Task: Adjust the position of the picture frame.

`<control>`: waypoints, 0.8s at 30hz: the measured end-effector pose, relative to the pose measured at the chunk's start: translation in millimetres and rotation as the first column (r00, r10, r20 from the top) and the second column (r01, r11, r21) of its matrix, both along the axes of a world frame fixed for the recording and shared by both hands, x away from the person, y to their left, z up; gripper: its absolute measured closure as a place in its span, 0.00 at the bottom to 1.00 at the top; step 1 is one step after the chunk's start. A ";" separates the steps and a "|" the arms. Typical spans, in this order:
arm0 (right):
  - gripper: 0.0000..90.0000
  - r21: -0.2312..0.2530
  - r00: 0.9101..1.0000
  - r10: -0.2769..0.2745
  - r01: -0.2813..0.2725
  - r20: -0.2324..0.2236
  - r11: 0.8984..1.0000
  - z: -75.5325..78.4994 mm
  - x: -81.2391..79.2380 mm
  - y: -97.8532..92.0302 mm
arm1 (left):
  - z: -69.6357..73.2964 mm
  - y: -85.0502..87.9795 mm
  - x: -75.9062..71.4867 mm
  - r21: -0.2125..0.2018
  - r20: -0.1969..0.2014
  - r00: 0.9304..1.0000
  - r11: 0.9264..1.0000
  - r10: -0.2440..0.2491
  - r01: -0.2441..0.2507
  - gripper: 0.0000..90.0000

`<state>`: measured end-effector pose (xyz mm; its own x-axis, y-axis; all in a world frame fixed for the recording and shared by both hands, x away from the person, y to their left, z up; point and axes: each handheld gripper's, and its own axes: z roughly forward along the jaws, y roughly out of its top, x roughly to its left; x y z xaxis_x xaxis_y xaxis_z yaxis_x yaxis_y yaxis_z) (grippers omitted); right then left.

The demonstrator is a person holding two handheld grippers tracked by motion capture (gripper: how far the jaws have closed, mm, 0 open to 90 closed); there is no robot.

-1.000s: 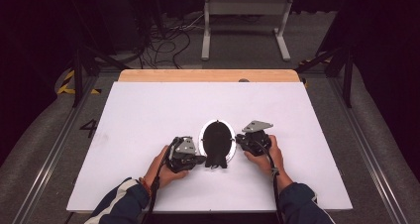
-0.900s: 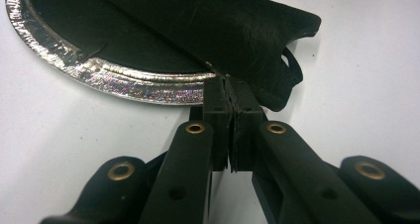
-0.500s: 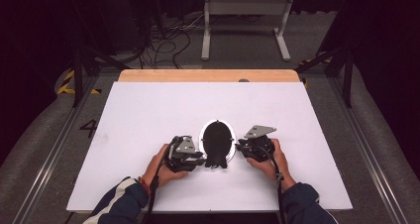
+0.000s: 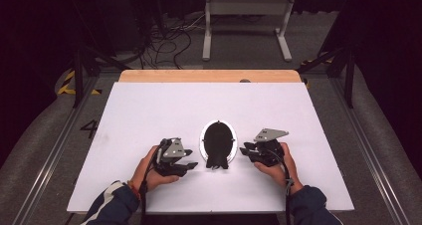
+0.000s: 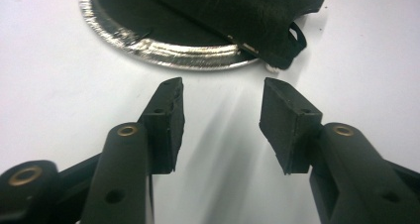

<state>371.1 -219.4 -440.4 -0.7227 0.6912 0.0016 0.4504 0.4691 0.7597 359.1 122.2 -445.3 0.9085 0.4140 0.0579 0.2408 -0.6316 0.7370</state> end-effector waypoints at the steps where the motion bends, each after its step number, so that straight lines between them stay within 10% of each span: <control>1: 0.79 0.004 1.000 0.003 -0.003 -0.001 1.000 0.5 -1.8 -0.4 | 1.9 8.1 -4.1 -0.002 0.016 1.000 1.000 0.010 -0.010 0.53; 14: 0.72 -0.008 0.998 0.064 -0.064 -0.021 0.998 2.9 -23.5 3.7 | -5.4 72.3 -30.0 -0.063 0.006 0.992 0.990 0.127 -0.127 0.36; 24: 0.68 -0.030 0.996 0.084 -0.085 -0.041 0.996 3.8 -29.6 9.3 | -6.7 88.4 -37.7 -0.094 0.000 0.983 0.978 0.186 -0.185 0.27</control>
<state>341.5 -210.1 -436.5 -0.7782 0.6280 0.0104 0.4374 0.5300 0.7265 321.4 210.7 -452.1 0.8150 0.5792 0.0185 0.3409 -0.5051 0.7929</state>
